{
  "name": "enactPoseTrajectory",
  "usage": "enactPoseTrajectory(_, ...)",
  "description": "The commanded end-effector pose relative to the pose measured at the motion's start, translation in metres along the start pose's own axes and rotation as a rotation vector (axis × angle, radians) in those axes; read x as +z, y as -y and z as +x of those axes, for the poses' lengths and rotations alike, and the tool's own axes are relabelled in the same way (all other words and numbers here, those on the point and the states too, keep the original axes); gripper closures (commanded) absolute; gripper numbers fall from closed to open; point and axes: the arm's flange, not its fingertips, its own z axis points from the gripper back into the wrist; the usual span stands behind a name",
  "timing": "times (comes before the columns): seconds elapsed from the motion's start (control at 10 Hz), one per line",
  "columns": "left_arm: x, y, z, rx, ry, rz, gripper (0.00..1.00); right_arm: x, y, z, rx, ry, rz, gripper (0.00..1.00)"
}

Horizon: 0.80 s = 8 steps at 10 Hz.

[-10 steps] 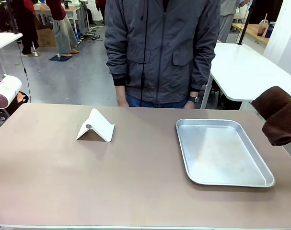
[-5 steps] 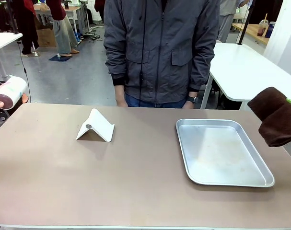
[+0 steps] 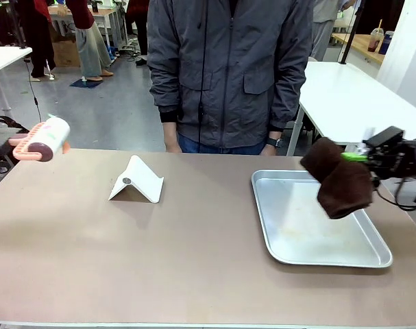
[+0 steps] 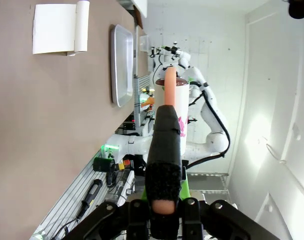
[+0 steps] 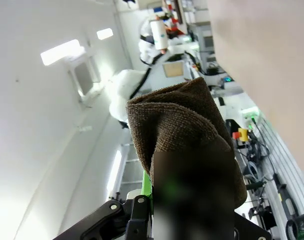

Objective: Clean the surface of the table.
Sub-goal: Return the Lint Roller and towel to their original positions.

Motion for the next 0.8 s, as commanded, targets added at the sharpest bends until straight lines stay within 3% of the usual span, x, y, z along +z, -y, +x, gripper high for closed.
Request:
enactPoseTrajectory(0.0,-0.026,0.015,-0.001,0.026,-0.015,0.071,0.78,-0.032,-0.002,0.024,-0.005,-0.052,-0.043,0.89)
enactPoseTrajectory(0.3,-0.057,0.027,0.019,0.021,-0.047,0.135,0.78,-0.091,0.023,0.06,0.01,-0.05,-0.094,0.89)
enactPoseTrajectory(0.7,-0.099,0.033,0.045,-0.03,0.015,0.183,0.78,-0.145,0.064,0.091,-0.058,-0.086,-0.15,0.89)
